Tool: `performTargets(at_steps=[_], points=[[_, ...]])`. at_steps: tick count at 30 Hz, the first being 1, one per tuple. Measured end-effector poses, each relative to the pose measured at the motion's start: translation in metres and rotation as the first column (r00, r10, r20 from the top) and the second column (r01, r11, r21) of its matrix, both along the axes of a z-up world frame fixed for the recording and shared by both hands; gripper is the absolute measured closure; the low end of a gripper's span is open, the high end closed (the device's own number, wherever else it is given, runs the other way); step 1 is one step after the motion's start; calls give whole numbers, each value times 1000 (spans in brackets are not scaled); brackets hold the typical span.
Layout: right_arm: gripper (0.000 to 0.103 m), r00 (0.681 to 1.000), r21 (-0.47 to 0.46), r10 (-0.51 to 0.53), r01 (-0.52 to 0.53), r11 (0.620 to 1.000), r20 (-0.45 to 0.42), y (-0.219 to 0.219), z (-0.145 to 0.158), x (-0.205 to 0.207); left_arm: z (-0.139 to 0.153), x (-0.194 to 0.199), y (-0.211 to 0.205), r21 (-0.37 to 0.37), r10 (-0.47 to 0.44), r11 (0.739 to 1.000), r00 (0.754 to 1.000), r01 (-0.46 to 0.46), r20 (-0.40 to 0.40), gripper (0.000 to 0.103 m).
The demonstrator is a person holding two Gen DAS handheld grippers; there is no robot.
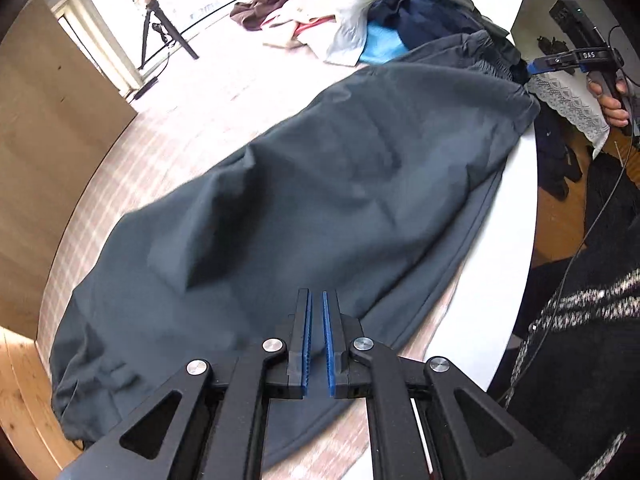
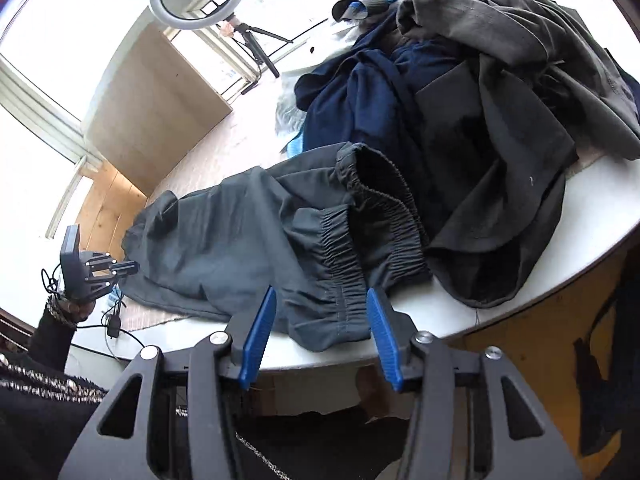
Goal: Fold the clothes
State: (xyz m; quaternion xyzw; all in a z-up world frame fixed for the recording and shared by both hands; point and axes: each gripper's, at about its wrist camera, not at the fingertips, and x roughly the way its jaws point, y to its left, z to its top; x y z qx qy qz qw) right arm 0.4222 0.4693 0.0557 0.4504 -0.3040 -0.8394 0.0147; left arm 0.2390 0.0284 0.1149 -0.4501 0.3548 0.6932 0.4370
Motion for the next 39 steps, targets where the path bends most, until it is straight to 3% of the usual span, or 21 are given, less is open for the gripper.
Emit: performTargets(at_steps=[3, 8, 10, 11, 13, 14, 17, 20, 23, 25, 27, 31, 34, 37, 38, 39], points=[[56, 999, 38, 41, -41, 998, 14, -3, -13, -36, -19, -8, 38, 5, 39, 999, 999, -39, 30, 94], [58, 987, 177, 114, -133, 975, 116, -21, -34, -79, -48, -12, 51, -31, 132, 991, 988, -130, 74, 94], [83, 982, 167, 155, -171, 971, 107, -29, -31, -83, -51, -15, 49, -34, 174, 985, 982, -172, 78, 94], [83, 980, 166, 172, -187, 968, 103, -33, -29, -83, -52, -16, 47, -33, 191, 981, 978, -189, 79, 94], [96, 978, 202, 201, -207, 957, 49, -41, -11, -75, -52, -17, 45, -32, 220, 975, 972, -219, 78, 94], [96, 981, 229, 192, -188, 955, 8, -41, 1, -69, -51, -17, 45, -32, 232, 973, 970, -230, 75, 94], [96, 993, 363, 41, 2, 932, -111, -23, 30, -46, -46, -13, 45, -28, 246, 969, 967, -245, 60, 94], [95, 998, 276, 44, -27, 961, -53, -4, 6, -52, -47, -12, 49, -39, 253, 967, 966, -251, 60, 94], [88, 998, 271, 50, -38, 962, -40, -1, -2, -47, -47, -14, 51, -49, 261, 965, 963, -258, 61, 94], [58, 997, 299, 41, -19, 954, -65, 1, 3, -36, -46, -16, 52, -58, 268, 963, 961, -265, 62, 94], [42, 994, 316, 47, -15, 949, -94, 6, 7, -30, -45, -17, 52, -66, 270, 962, 961, -266, 62, 94], [41, 988, 368, 121, -78, 927, -96, 11, 8, -41, -43, -22, 53, -73, 280, 959, 958, -275, 70, 94], [41, 971, 441, 234, -187, 878, -54, 2, 3, -57, -41, -28, 54, -66, 294, 955, 952, -289, 84, 94], [43, 956, 413, 294, -269, 870, 4, -1, -13, -71, -39, -32, 54, -63, 314, 949, 946, -310, 83, 94], [49, 950, 399, 312, -295, 868, 23, -3, -19, -75, -38, -33, 53, -62, 320, 947, 944, -315, 82, 94], [69, 945, 387, 325, -312, 867, 35, -5, -22, -76, -37, -33, 53, -62, 325, 945, 942, -321, 80, 94]])
